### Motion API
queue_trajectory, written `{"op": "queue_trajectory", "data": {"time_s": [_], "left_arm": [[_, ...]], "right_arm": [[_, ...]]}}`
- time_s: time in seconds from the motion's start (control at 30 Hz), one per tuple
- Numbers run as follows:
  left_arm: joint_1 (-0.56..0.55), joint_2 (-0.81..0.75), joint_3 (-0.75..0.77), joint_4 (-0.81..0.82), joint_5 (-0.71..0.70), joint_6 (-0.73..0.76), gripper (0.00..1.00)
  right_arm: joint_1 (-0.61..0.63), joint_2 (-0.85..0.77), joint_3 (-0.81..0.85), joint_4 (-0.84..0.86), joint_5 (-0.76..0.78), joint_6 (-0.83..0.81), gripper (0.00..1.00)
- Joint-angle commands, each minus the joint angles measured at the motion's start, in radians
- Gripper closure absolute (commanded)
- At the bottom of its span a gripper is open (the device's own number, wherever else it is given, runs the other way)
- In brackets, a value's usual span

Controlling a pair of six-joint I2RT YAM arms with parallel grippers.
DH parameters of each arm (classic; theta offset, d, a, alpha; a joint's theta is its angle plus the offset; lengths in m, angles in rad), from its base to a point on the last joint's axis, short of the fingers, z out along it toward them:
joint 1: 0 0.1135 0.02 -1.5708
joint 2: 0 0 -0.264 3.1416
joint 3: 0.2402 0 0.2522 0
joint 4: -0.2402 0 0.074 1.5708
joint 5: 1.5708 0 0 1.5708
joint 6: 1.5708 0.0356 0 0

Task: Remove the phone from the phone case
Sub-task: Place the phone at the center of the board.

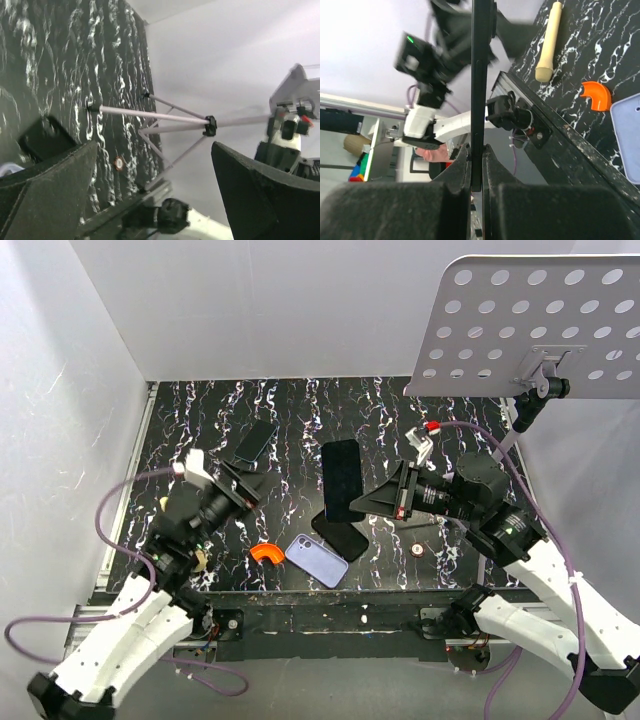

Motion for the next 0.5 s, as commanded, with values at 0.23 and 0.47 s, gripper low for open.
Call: {"op": "queue_trajectory", "data": {"time_s": [0.23, 0.47], "left_arm": [[0.232, 0.55, 0.634, -0.004, 1.297, 0.601, 0.02], [0.224, 0.61, 0.678, 0.059, 1.398, 0.572, 0.07]], "right_arm": [[0.001, 0.008, 0.169, -0.226, -0.178, -0.287, 0.99], [0.002, 0.025, 0.197, -0.265, -0.246, -0.327, 0.99]]}}
